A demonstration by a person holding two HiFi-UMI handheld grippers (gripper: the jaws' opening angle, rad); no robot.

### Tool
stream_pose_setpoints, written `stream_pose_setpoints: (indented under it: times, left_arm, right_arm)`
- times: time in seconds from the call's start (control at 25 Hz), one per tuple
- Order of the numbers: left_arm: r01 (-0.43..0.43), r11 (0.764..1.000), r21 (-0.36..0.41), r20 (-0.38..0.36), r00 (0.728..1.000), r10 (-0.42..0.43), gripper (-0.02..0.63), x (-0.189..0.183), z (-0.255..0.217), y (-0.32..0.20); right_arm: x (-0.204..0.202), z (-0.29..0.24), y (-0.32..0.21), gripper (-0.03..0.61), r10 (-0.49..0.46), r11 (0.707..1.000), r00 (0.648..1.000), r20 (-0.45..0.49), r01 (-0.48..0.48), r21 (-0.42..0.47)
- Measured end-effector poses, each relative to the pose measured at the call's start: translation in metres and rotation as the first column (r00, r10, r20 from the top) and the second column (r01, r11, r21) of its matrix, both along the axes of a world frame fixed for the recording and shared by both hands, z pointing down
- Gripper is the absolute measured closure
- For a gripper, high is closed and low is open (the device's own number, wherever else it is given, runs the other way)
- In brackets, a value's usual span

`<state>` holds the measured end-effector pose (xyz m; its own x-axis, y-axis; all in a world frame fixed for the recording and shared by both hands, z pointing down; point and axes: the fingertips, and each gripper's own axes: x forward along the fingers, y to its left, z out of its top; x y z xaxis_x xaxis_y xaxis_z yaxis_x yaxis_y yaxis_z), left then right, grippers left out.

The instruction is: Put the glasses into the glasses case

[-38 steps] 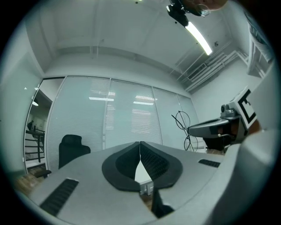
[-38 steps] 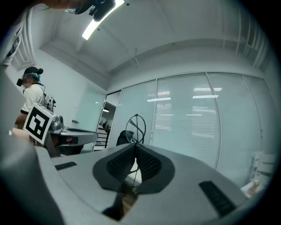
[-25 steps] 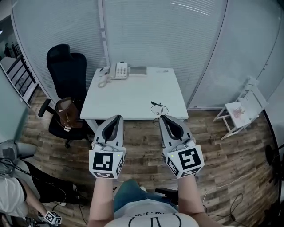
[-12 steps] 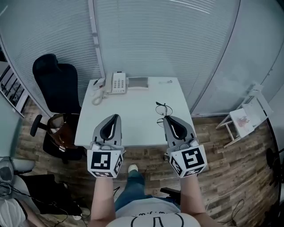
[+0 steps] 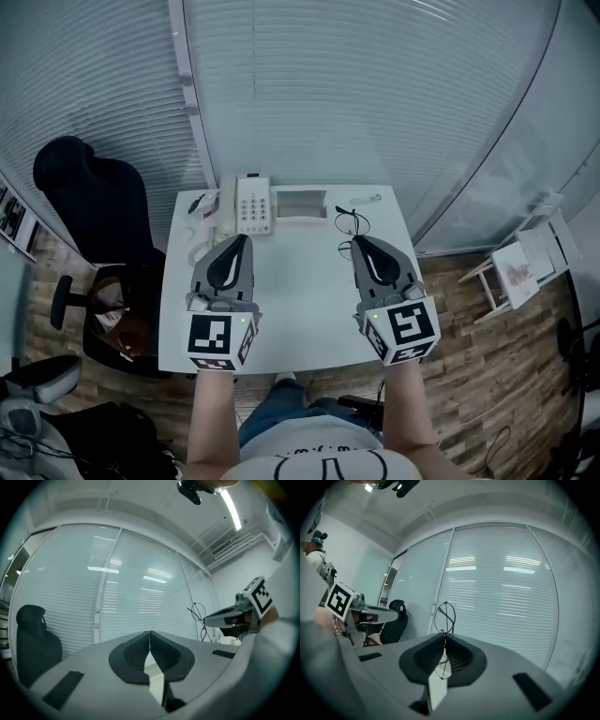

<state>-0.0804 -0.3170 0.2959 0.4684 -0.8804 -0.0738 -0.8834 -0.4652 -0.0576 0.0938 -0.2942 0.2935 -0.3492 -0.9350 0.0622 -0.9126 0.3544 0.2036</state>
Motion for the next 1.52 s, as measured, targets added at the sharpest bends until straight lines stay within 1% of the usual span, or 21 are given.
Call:
stream_pose_setpoints:
  times: [0.12,0.36,0.48,0.6,0.68,0.76,0.88,0.96,1.08,1.24,1.36,1.52]
  left_arm:
    - [-0.007,1.0,-0.022,0.012,1.0,0.007,0.595,-0.004,0.009,-0.028]
    - [-0.001,0.997,-0.076,-0.006,1.0,0.0,0.595,-0.01,0.03,-0.06]
    - [0.01,0.996,-0.092,-0.005,1.0,-0.011,0.595,-0.013,0.035,-0.069]
    - [0.025,0.994,-0.108,-0.003,1.0,-0.025,0.595,-0.015,0.041,-0.078]
    - [0.041,0.992,-0.123,-0.001,0.999,-0.042,0.595,-0.019,0.047,-0.086]
    - [0.065,0.988,-0.137,-0.001,0.998,-0.066,0.595,-0.024,0.053,-0.097]
    - [0.095,0.983,-0.155,-0.004,0.995,-0.096,0.595,-0.03,0.06,-0.114]
    - [0.108,0.98,-0.165,0.0,0.994,-0.11,0.595,-0.03,0.065,-0.125]
    - [0.132,0.972,-0.194,0.01,0.991,-0.132,0.595,-0.03,0.077,-0.137]
    - [0.144,0.961,-0.238,0.034,0.99,-0.14,0.595,-0.023,0.098,-0.15]
    - [0.142,0.952,-0.272,0.046,0.99,-0.134,0.595,-0.014,0.114,-0.157]
    - [0.138,0.942,-0.307,0.058,0.99,-0.126,0.595,-0.006,0.129,-0.166]
  right_arm:
    - [-0.004,0.009,-0.031,0.558,0.005,1.0,1.0,-0.015,-0.005,-0.023]
    - [-0.002,0.024,-0.074,0.557,-0.025,0.997,0.996,-0.083,0.019,-0.074]
    - [0.001,0.035,-0.092,0.557,-0.075,0.99,0.991,-0.11,0.061,-0.126]
    - [0.005,0.048,-0.115,0.557,-0.139,0.975,0.981,-0.136,0.111,-0.192]
    - [0.005,0.058,-0.131,0.557,-0.193,0.961,0.965,-0.179,0.149,-0.233]
    - [0.003,0.07,-0.148,0.557,-0.262,0.94,0.934,-0.242,0.191,-0.282]
    - [0.001,0.092,-0.174,0.558,-0.386,0.89,0.87,-0.306,0.264,-0.371]
    - [0.001,0.106,-0.191,0.558,-0.463,0.846,0.826,-0.321,0.305,-0.437]
    - [-0.001,0.132,-0.212,0.558,-0.556,0.778,0.76,-0.337,0.332,-0.533]
    - [-0.008,0.167,-0.235,0.558,-0.639,0.707,0.688,-0.343,0.35,-0.615]
    - [-0.015,0.192,-0.253,0.558,-0.694,0.649,0.643,-0.325,0.362,-0.669]
    - [-0.024,0.225,-0.273,0.558,-0.769,0.554,0.565,-0.298,0.357,-0.752]
